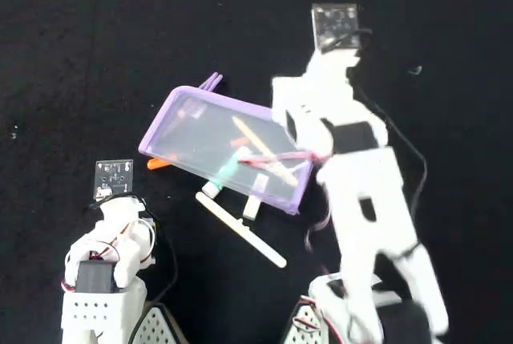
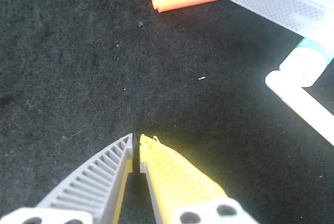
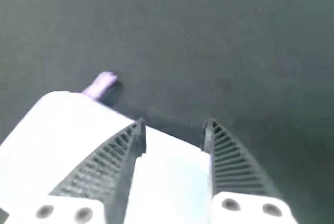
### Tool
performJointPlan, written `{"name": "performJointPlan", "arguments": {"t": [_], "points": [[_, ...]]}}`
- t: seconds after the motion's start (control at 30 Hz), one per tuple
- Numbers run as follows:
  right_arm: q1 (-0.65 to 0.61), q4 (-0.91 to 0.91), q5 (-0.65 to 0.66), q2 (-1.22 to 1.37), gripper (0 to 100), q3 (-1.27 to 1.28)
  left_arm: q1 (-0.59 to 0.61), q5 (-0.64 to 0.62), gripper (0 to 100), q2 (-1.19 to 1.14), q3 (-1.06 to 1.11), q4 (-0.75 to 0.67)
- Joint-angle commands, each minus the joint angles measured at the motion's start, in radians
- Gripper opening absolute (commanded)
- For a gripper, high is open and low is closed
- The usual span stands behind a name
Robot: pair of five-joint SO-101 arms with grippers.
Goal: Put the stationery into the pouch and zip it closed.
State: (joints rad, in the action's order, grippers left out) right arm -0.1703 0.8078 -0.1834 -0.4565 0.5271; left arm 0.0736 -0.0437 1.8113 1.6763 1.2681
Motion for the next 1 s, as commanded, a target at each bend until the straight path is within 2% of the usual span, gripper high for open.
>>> {"name": "performJointPlan", "arguments": {"t": [0.0, 0.07, 0.2, 0.37, 0.47, 0.7, 0.9, 0.97], "points": [[0.115, -0.074, -0.002, 0.154, 17.4, -0.051, 0.005, 0.008, 3, 0.011, 0.022, 0.006], [0.178, -0.094, 0.006, 0.231, 17.4, -0.051, 0.005, 0.008, 3, 0.011, 0.022, 0.006], [0.281, -0.204, 0.121, 0.4, 17.1, -0.056, 0.005, 0.008, 3, 0.011, 0.022, 0.006], [0.292, -0.342, 0.173, 0.576, 17.1, -0.058, 0.005, 0.008, 3, 0.011, 0.022, 0.006], [0.282, -0.351, 0.173, 0.63, 17.1, -0.077, 0.005, 0.008, 3, 0.011, 0.022, 0.006], [0.206, -0.043, 0.175, 0.647, 17.1, -0.166, 0.005, 0.008, 3, 0.011, 0.022, 0.006], [0.037, 0.245, 0.178, 0.647, 17.0, -0.259, 0.005, 0.008, 3, 0.011, 0.022, 0.006], [-0.031, 0.319, 0.221, 0.647, 17.0, -0.272, 0.005, 0.008, 3, 0.011, 0.022, 0.006]]}}
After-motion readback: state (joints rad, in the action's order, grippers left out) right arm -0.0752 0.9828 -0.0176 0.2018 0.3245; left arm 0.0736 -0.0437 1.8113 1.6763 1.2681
